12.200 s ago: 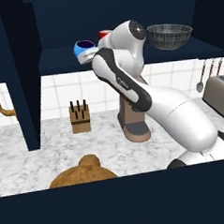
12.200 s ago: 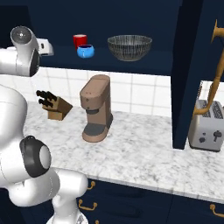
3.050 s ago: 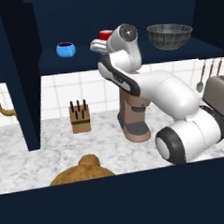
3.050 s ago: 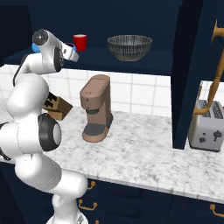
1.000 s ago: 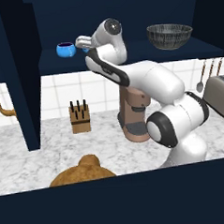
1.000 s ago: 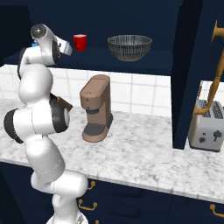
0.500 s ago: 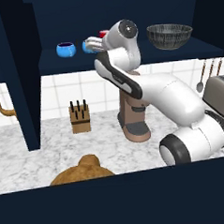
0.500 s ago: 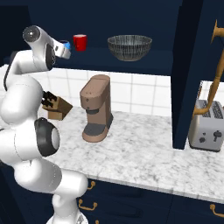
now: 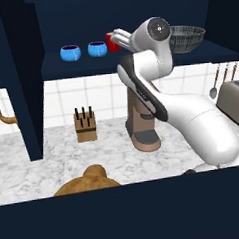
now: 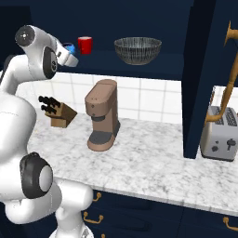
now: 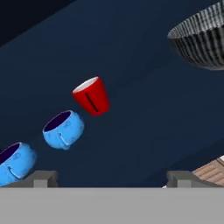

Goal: Gather all objects into one cabinet and sort the glasses and bowls to opposite sides.

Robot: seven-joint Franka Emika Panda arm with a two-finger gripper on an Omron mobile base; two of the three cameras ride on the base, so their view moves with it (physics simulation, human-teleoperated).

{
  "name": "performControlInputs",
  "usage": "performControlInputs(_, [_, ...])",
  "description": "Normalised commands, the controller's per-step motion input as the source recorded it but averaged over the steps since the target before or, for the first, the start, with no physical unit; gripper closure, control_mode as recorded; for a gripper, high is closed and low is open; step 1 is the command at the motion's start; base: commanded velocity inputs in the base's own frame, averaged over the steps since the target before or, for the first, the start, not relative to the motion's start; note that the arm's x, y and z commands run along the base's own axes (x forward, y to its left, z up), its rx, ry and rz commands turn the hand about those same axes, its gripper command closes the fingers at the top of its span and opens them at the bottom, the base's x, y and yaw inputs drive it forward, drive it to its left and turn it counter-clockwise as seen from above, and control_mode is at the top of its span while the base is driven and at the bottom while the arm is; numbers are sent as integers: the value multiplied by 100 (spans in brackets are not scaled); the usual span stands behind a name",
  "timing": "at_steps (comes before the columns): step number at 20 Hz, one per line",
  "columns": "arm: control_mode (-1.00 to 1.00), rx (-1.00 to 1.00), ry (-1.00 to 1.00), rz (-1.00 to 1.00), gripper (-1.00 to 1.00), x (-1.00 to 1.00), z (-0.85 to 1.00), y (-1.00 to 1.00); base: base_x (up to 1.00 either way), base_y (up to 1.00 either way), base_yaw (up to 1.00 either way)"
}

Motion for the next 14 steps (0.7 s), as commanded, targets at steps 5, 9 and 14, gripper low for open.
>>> performControlInputs(5, [-100,15,0,-30,-100,-32,0,-79,0,0,0])
performControlInputs(9, [-100,24,0,-26,-100,-32,1,-85,0,0,0])
performControlInputs(14, [-100,24,0,-27,-100,-16,4,-66,0,0,0])
